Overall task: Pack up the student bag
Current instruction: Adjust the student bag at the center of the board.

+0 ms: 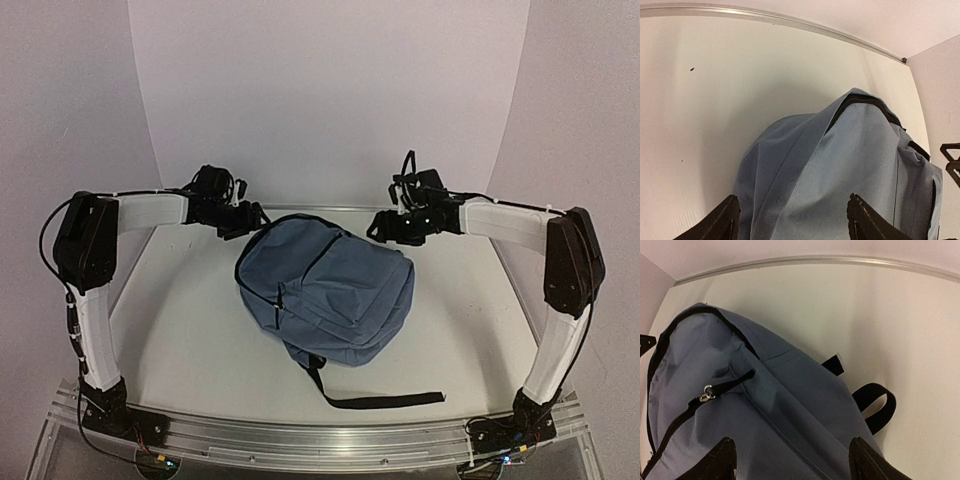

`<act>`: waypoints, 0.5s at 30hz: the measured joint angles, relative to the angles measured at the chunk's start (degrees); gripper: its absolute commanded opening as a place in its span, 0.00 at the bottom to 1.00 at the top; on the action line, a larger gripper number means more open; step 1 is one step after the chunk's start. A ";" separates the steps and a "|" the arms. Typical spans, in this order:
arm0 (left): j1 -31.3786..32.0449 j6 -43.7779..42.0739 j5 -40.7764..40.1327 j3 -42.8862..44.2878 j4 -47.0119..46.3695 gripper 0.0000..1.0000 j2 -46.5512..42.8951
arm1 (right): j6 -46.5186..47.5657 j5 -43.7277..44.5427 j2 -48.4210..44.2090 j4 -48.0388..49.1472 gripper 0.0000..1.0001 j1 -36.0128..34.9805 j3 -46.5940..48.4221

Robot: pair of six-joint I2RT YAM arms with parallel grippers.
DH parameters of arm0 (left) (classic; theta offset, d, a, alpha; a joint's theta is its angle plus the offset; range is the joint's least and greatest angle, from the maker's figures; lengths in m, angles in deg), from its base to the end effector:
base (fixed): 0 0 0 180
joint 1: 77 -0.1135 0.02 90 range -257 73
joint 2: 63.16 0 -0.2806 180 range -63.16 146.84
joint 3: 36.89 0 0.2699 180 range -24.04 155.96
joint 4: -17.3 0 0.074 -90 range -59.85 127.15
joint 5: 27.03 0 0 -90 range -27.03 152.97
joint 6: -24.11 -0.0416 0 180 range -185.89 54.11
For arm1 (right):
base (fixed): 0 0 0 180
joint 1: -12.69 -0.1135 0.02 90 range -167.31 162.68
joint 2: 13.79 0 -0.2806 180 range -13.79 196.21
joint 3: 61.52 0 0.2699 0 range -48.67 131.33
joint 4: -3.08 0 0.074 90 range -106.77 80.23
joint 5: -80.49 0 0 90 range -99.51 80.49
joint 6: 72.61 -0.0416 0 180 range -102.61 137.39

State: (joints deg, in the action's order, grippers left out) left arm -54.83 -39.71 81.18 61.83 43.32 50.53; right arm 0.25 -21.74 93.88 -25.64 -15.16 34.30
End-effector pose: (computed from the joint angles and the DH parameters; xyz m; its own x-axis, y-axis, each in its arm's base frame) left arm 0.4388 -0.1929 0.2263 -0.7996 -0.1267 -0.5870 0.2497 0.8188 -0.5170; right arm 0.3994 0.2210 0.2509 -0.7260 -0.0578 -0.6853 -0.4028 0.8434 0.3555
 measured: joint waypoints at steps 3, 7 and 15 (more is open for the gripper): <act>0.00 2.72 -0.48 -6.95 0.24 0.82 -5.11 | 0.73 -4.60 0.01 1.85 0.40 -0.10 -3.26; 0.07 7.59 0.17 -16.39 0.71 0.83 -11.93 | 0.86 -10.15 -0.18 6.73 0.30 0.23 -6.58; 2.07 16.27 0.53 -28.46 1.46 0.87 -22.47 | -2.45 -12.39 -5.55 10.56 0.28 -5.69 -14.06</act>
State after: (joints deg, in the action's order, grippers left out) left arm -52.76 -23.44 81.71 33.37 44.78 28.06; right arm -2.20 -34.13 88.34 -15.08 -20.85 20.24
